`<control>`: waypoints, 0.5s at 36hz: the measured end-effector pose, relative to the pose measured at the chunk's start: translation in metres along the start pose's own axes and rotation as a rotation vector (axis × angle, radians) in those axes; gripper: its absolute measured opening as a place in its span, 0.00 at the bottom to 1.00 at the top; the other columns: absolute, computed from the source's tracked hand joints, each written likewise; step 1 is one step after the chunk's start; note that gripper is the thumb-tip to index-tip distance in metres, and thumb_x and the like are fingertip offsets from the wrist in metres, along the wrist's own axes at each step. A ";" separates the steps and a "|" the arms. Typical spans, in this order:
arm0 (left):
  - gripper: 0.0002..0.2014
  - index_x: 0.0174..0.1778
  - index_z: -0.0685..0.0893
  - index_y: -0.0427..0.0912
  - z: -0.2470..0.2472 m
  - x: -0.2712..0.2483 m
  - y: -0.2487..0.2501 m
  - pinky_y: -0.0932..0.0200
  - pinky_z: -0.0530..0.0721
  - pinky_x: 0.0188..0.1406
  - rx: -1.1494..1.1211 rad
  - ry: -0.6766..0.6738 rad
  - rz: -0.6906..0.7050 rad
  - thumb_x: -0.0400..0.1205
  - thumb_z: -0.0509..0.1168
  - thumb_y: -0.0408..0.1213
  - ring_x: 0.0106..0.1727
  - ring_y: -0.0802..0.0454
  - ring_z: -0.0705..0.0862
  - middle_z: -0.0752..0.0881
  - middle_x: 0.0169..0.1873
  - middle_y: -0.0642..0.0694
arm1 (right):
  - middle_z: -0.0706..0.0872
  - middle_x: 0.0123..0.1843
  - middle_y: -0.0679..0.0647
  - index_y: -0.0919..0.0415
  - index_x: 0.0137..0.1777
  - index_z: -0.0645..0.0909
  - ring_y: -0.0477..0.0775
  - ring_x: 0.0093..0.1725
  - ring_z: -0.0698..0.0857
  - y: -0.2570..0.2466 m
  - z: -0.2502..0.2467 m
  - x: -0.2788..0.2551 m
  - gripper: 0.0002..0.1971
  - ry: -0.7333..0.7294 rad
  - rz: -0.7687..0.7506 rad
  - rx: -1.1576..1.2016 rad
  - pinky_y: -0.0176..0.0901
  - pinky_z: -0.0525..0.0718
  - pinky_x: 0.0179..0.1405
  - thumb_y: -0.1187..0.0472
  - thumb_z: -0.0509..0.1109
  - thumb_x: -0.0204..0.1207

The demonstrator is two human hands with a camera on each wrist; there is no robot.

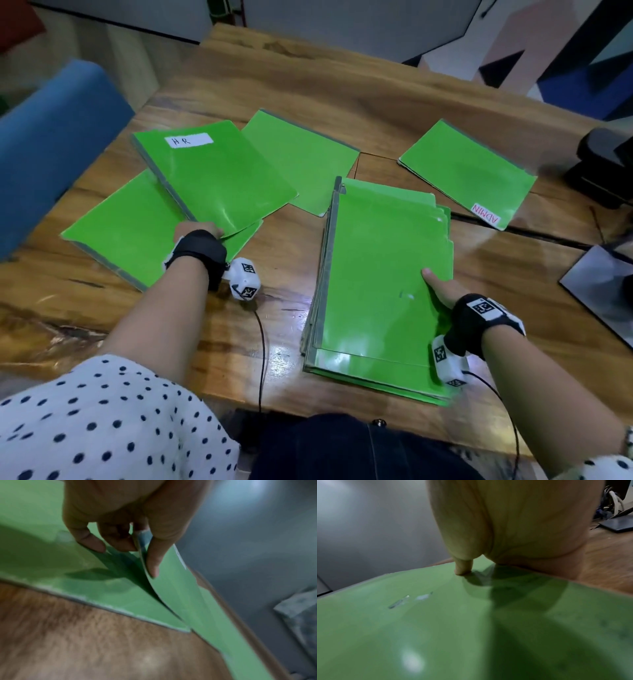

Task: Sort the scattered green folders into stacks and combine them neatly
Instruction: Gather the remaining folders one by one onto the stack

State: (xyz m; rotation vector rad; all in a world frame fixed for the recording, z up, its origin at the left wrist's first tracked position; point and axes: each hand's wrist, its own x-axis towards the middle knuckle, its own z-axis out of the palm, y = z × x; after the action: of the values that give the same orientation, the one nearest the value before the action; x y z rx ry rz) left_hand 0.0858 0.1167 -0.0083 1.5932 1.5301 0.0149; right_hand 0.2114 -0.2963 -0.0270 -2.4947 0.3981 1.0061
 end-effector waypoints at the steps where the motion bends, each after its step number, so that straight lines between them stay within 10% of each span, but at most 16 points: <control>1: 0.25 0.67 0.79 0.30 -0.005 -0.007 0.002 0.54 0.84 0.57 -0.014 0.019 -0.010 0.77 0.73 0.38 0.65 0.43 0.82 0.82 0.67 0.39 | 0.71 0.76 0.70 0.74 0.76 0.67 0.67 0.72 0.75 0.000 0.000 -0.001 0.44 -0.003 -0.007 0.007 0.57 0.69 0.74 0.32 0.51 0.78; 11: 0.31 0.67 0.77 0.27 -0.023 -0.039 -0.050 0.51 0.81 0.62 -0.076 0.125 -0.150 0.71 0.78 0.37 0.65 0.39 0.82 0.82 0.66 0.35 | 0.67 0.78 0.70 0.74 0.77 0.64 0.68 0.74 0.73 0.004 0.001 0.000 0.44 0.015 -0.026 0.007 0.56 0.68 0.74 0.32 0.50 0.78; 18: 0.59 0.72 0.62 0.35 -0.015 -0.037 -0.083 0.42 0.80 0.64 0.048 0.197 -0.259 0.45 0.84 0.42 0.68 0.37 0.75 0.73 0.68 0.33 | 0.67 0.78 0.71 0.75 0.76 0.65 0.69 0.73 0.73 0.004 0.003 0.001 0.44 0.039 -0.026 0.012 0.56 0.68 0.72 0.33 0.50 0.79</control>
State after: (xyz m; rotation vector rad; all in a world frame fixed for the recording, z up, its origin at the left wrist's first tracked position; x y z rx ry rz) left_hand 0.0026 0.0820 -0.0278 1.4528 1.8943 -0.0091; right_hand 0.2086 -0.2987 -0.0310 -2.5052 0.3822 0.9437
